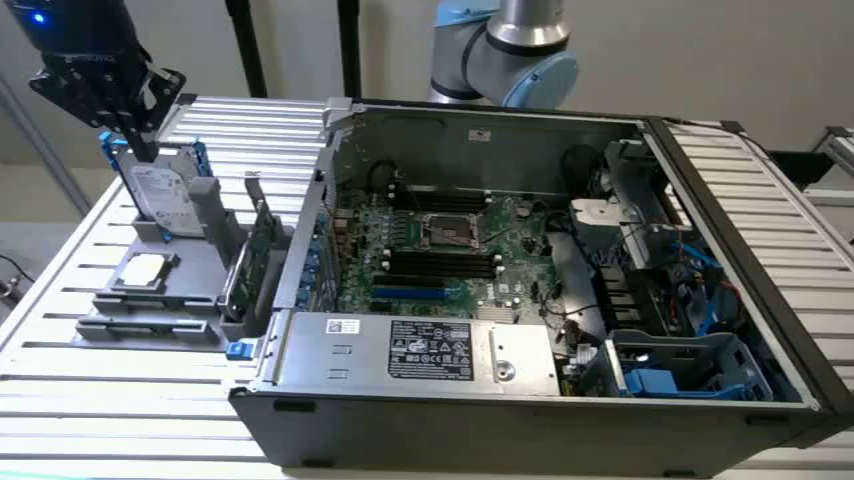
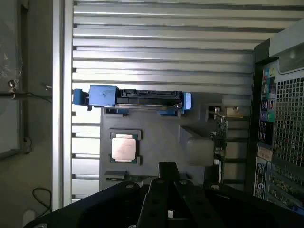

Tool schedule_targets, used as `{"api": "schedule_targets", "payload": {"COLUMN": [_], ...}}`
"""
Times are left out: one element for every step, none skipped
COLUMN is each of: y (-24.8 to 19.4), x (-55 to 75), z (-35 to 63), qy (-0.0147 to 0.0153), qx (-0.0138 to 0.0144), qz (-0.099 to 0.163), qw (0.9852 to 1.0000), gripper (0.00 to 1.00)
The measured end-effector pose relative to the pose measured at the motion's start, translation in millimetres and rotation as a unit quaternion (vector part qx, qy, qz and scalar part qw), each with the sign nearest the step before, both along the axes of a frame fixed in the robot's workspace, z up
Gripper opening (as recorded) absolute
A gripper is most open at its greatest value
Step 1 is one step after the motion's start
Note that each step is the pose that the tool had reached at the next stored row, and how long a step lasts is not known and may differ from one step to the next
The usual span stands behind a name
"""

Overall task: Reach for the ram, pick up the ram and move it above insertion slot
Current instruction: 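Reach for the ram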

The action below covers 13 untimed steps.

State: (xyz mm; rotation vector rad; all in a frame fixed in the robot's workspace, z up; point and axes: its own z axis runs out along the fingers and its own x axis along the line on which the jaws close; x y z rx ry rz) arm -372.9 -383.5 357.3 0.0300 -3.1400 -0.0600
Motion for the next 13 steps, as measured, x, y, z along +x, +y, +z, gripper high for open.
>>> {"api": "schedule_targets", "payload": {"y": [0.0, 0.0, 0.0, 0.0, 0.0, 0.0, 0.0, 0.0, 0.0, 0.0, 0.0, -0.1, -1.1], "x": [0.0, 0.0, 0.0, 0.0, 0.0, 0.0, 0.0, 0.0, 0.0, 0.0, 0.0, 0.0, -0.1], "z": [0.0, 0.0, 0.0, 0.0, 0.0, 0.0, 0.0, 0.0, 0.0, 0.0, 0.0, 0.0, 0.0], "qy": [0.0000, 0.0000, 0.0000, 0.0000, 0.0000, 0.0000, 0.0000, 0.0000, 0.0000, 0.0000, 0.0000, 0.0001, 0.0001], "qx": [0.0000, 0.0000, 0.0000, 0.0000, 0.0000, 0.0000, 0.0000, 0.0000, 0.0000, 0.0000, 0.0000, 0.0000, 0.0000], "qz": [0.000, 0.000, 0.000, 0.000, 0.000, 0.000, 0.000, 0.000, 0.000, 0.000, 0.000, 0.000, 0.000], "qw": [1.0000, 1.0000, 1.0000, 1.0000, 1.0000, 1.0000, 1.0000, 1.0000, 1.0000, 1.0000, 1.0000, 1.0000, 1.0000], "gripper": [0.11, 0.11, 0.11, 0.11, 0.11, 0.11, 0.11, 0.11, 0.11, 0.11, 0.11, 0.11, 0.11]}}
